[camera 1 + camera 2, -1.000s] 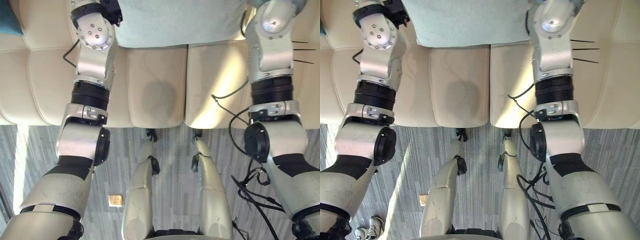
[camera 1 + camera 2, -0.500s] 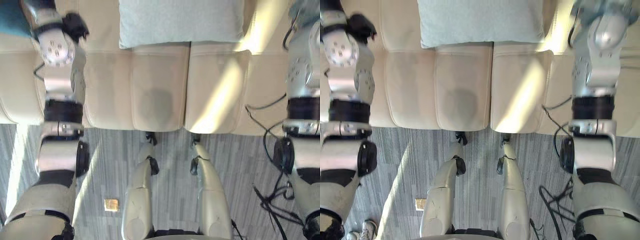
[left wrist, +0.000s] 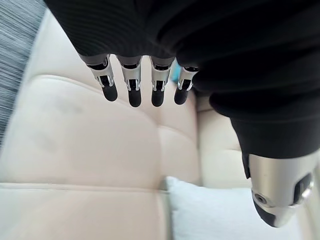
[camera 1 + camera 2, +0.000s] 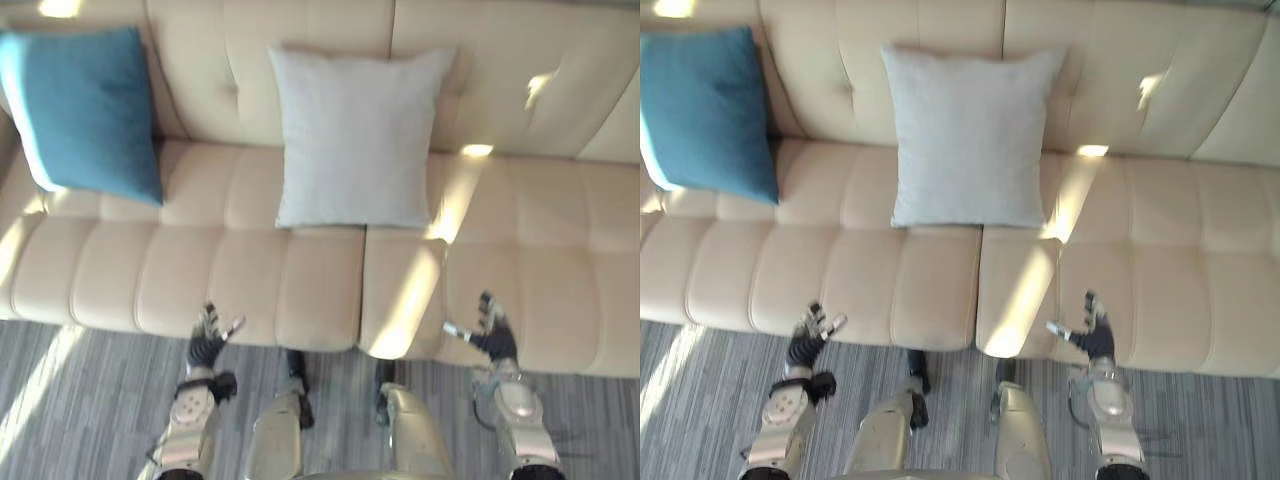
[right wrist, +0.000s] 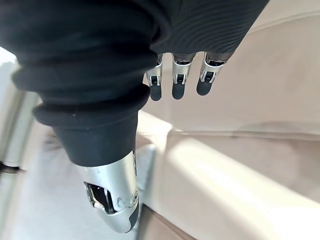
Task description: Pick up cushions and gather them together orderly.
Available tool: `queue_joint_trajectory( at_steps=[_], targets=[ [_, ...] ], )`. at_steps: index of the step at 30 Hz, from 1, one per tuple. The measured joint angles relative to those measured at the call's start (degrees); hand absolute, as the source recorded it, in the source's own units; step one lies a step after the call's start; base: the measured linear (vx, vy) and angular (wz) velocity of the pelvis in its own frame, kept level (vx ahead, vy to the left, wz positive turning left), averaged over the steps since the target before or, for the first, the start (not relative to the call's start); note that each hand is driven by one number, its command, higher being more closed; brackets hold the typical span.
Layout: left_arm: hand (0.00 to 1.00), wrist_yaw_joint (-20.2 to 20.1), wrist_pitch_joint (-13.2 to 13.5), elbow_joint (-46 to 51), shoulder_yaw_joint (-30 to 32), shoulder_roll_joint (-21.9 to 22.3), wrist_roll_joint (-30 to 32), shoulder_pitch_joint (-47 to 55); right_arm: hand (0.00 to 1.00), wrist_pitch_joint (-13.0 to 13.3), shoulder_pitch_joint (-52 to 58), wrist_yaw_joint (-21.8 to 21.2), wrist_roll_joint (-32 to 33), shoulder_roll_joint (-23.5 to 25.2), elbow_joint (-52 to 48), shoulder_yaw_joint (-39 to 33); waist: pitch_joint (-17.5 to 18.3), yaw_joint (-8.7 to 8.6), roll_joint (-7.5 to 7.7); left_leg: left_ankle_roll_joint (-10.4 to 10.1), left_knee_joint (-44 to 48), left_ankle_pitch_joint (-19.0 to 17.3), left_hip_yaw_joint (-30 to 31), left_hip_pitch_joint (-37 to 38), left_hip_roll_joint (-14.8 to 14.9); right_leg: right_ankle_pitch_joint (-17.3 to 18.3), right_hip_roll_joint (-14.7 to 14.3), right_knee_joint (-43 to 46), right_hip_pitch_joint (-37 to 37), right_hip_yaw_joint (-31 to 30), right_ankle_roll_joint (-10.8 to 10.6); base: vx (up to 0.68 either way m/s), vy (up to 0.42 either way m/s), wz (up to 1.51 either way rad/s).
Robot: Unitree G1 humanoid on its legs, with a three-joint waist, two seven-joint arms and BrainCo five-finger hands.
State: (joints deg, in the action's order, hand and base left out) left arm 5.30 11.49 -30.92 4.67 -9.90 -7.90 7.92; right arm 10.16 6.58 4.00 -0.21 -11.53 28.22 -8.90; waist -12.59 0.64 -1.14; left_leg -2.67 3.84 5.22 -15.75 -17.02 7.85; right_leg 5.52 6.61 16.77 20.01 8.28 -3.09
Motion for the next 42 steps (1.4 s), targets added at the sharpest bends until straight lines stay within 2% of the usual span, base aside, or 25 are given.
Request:
queue_joint_trajectory(
  at_steps=[3,8,10,11,12,13,16,17,18,19,20,21,22,23,24,25,26,27,28,30,31,33,36,39,42],
  targets=[
    [0.0,-1.5,-0.6,-7.3,0.0,0.0,3.6,1.4,0.0,-0.7,0.1,-1.0,-2.7,-0.2,9.2,-0.2,0.5,-0.25,0.13,0.0,-1.0,-0.1,-0.1,4.3,-0.3,-0.5,-0.2,-2.3,-4.4,-0.6,-0.5,0.06,0.023,-0.11],
    [0.0,-1.5,-1.1,-11.5,0.0,0.0,6.5,2.0,0.0,-1.8,-1.0,-1.1,-4.9,-0.3,15.4,-0.3,1.3,-1.19,0.38,0.1,-2.2,-0.1,-2.2,6.4,-0.8,-3.3,-0.7,-5.1,-5.7,-2.8,-0.8,0.01,0.044,-0.26],
    [0.0,-1.4,-1.2,-11.8,0.0,0.2,6.5,1.3,0.0,-2.0,-2.1,-0.5,-4.9,-0.1,17.4,0.0,1.3,-1.57,0.52,2.3,2.5,-1.8,-3.4,4.4,-0.5,-5.3,-0.3,-2.7,-3.7,-4.4,-2.9,-0.02,0.048,-0.43],
    [0.0,-1.4,-1.2,-11.8,0.1,0.4,6.5,1.1,0.0,-2.1,-2.1,-0.4,-4.9,-0.1,17.8,0.0,1.3,-1.25,0.34,2.6,3.4,-2.4,-3.5,4.3,0.5,-5.9,-0.5,-2.2,-3.4,-4.8,-3.2,-0.11,0.001,-0.33],
    [0.0,-1.2,-1.1,-11.5,0.3,1.0,6.5,0.7,0.0,-2.6,-2.6,-0.4,-4.9,0.3,18.1,0.7,1.3,-1.28,-0.06,3.3,5.0,-3.4,-3.9,3.8,1.6,-0.5,0.2,10.2,-1.1,-4.5,-0.6,-0.14,-0.027,-0.01],
    [0.0,-1.2,-1.1,-10.8,-0.1,1.2,6.5,0.5,0.0,-2.9,-1.9,-0.4,-4.9,0.7,18.1,1.0,1.4,-1.48,0.28,3.6,6.5,-3.7,-2.9,3.8,1.5,3.2,1.4,22.8,0.0,-4.0,-0.9,-0.14,-0.049,0.19],
    [0.0,-0.8,-1.3,-9.5,0.0,1.7,6.4,1.3,0.0,-3.0,-0.9,-0.3,-4.9,1.7,18.3,1.9,2.3,-0.85,1.72,3.3,8.7,-3.4,-1.1,2.6,1.2,6.3,2.5,36.0,-4.0,-5.9,-3.7,-0.15,-0.106,0.31],
    [0.0,-0.5,-1.4,-8.9,0.0,1.8,6.4,2.0,0.0,-2.9,-1.1,-0.4,-4.9,1.8,18.3,3.0,2.9,-0.14,2.78,2.5,10.4,-2.8,-0.9,0.8,1.2,7.1,2.4,32.9,-6.3,-7.1,-4.5,-0.26,-0.231,0.15],
    [0.0,-0.2,-1.5,-8.9,0.1,2.0,6.4,2.0,0.0,-2.9,-1.4,-0.3,-4.9,1.8,18.3,2.9,3.0,0.27,2.88,1.9,11.1,-2.3,-0.5,-0.4,1.5,9.8,1.9,29.8,-7.4,-7.0,-5.0,-0.25,-0.201,-0.02],
    [0.0,0.3,-1.8,-8.7,0.1,3.6,6.4,2.1,0.0,-3.0,-2.7,-0.1,-4.7,1.3,18.4,2.7,3.4,0.84,1.69,1.4,10.1,0.5,0.0,-2.5,2.4,13.7,0.0,23.1,-8.8,-5.6,-3.5,-0.25,-0.19,-0.09],
    [0.0,0.3,-1.8,-8.3,0.0,4.3,6.4,2.5,0.0,-2.9,-3.2,0.2,-4.6,1.2,18.2,2.7,3.6,1.13,1.26,1.2,8.7,2.2,0.0,-3.5,3.3,15.2,-0.7,19.8,-8.9,-4.5,-2.2,-0.29,-0.191,-0.22],
    [0.0,0.8,-1.9,-8.2,-0.5,4.9,6.4,2.5,0.0,-2.9,-4.4,1.1,-4.2,1.1,18.3,2.7,3.5,1.97,0.79,0.1,5.9,5.7,0.1,-4.8,4.2,17.5,-2.6,15.9,-8.7,-3.3,0.2,-0.34,-0.224,-0.06],
    [0.0,1.1,-2.2,-8.2,-0.9,5.6,6.3,1.9,0.0,-2.9,-5.3,1.3,-3.9,0.3,18.5,2.7,2.6,1.73,-1.15,-1.7,2.5,10.0,1.5,-5.1,5.1,17.1,-4.1,14.2,-8.5,-2.3,2.0,-0.46,-0.234,0.11],
    [0.0,1.1,-2.2,-8.1,-2.0,5.8,6.4,1.3,0.0,-3.1,-5.7,1.6,-3.7,-0.1,19.1,2.1,2.1,1.5,-1.28,-3.4,1.1,10.9,3.2,-5.3,5.1,15.5,-4.1,13.3,-7.2,-0.1,3.7,-0.41,-0.152,0.23],
    [0.0,1.1,-2.2,-8.1,-2.0,5.8,6.3,0.9,0.0,-3.3,-5.7,1.8,-3.6,0.1,19.5,1.6,2.0,1.6,-1.03,-3.8,2.5,9.6,3.2,-5.4,4.9,14.8,-3.6,13.1,-6.6,0.7,4.5,-0.38,-0.089,0.14],
    [0.0,1.2,-2.2,-8.0,-1.9,5.5,6.4,0.9,0.0,-3.6,-6.3,2.2,-3.2,0.8,19.6,0.4,1.4,1.74,0.18,-2.4,9.5,3.6,3.2,-5.6,3.1,13.6,-1.7,12.7,-5.7,1.3,5.0,-0.3,-0.086,0.1],
    [0.0,1.1,-2.2,-8.0,-2.0,5.5,6.4,1.0,0.0,-3.7,-6.2,2.4,-2.6,0.9,19.6,0.3,1.2,1.1,0.53,-2.0,15.3,-1.4,3.3,-5.5,2.0,12.1,-1.2,11.2,-5.6,1.3,4.8,-0.27,-0.079,0.14],
    [0.0,1.1,-2.2,-8.0,-2.0,5.6,6.4,1.0,0.0,-3.8,-6.2,2.4,-2.6,0.9,19.6,0.3,1.2,0.88,0.54,-1.6,17.5,-3.9,3.3,-4.9,1.8,11.1,-1.2,10.1,-5.5,1.2,4.8,-0.23,-0.025,0.09],
    [0.0,1.1,-2.2,-7.9,-2.0,5.4,6.4,1.1,0.0,-3.9,-6.1,2.3,-2.6,1.1,19.5,0.3,1.4,0.34,0.14,-1.5,20.0,-8.4,4.1,-3.2,1.4,9.5,-1.4,8.7,-4.9,1.0,4.6,-0.21,0.055,-0.08],
    [0.0,1.1,-2.2,-8.0,-2.1,5.3,6.4,1.0,0.0,-3.9,-5.9,2.3,-2.6,1.5,19.3,0.4,1.5,0.11,-0.12,-2.2,18.8,-13.7,6.5,0.8,0.0,7.8,-1.6,7.8,-3.8,0.2,4.0,-0.2,0.11,-0.17],
    [0.0,1.1,-2.2,-8.0,-2.1,5.3,6.4,0.8,0.0,-3.9,-5.9,2.3,-2.6,1.6,19.3,0.4,1.4,0.11,-0.15,-1.9,15.9,-14.7,7.1,2.3,-0.5,7.3,-1.6,7.4,-3.6,-0.1,3.7,-0.15,0.109,-0.18],
    [0.0,1.1,-2.3,-8.2,-2.4,4.8,6.4,-0.2,0.0,-4.0,-4.9,2.2,-2.6,2.2,18.9,0.2,1.4,0.1,0.35,-1.4,9.2,-12.2,6.1,5.5,-2.0,4.4,-1.3,3.5,-5.0,-1.6,2.2,-0.13,0.106,-0.19],
    [0.0,1.1,-2.3,-8.3,-2.6,4.3,6.5,-0.3,0.0,-3.9,-4.1,2.3,-2.6,2.1,17.8,-1.2,2.0,-0.53,-0.29,-1.1,8.1,-11.9,4.8,6.0,-2.4,1.8,-1.4,-0.4,-5.9,-2.9,0.8,-0.08,0.115,-0.26],
    [0.0,1.0,-2.3,-8.4,-2.9,3.6,6.9,-0.5,0.0,-3.9,-4.1,2.3,-2.6,2.1,17.8,-2.1,2.0,-1.42,-0.25,-0.8,8.0,-11.8,2.7,6.8,-2.6,0.2,-1.6,-1.5,-5.8,-5.3,0.6,-0.03,0.076,-0.44],
    [0.0,1.0,-2.6,-9.1,-3.0,3.3,7.7,-0.6,0.0,-3.9,-4.1,2.4,-2.6,2.2,17.1,-2.2,2.0,-1.73,-0.25,0.5,8.9,-12.6,-2.8,8.4,-1.7,-2.1,-3.6,-3.3,-5.2,-10.9,0.1,-0.01,0.054,-1.04]
  ],
)
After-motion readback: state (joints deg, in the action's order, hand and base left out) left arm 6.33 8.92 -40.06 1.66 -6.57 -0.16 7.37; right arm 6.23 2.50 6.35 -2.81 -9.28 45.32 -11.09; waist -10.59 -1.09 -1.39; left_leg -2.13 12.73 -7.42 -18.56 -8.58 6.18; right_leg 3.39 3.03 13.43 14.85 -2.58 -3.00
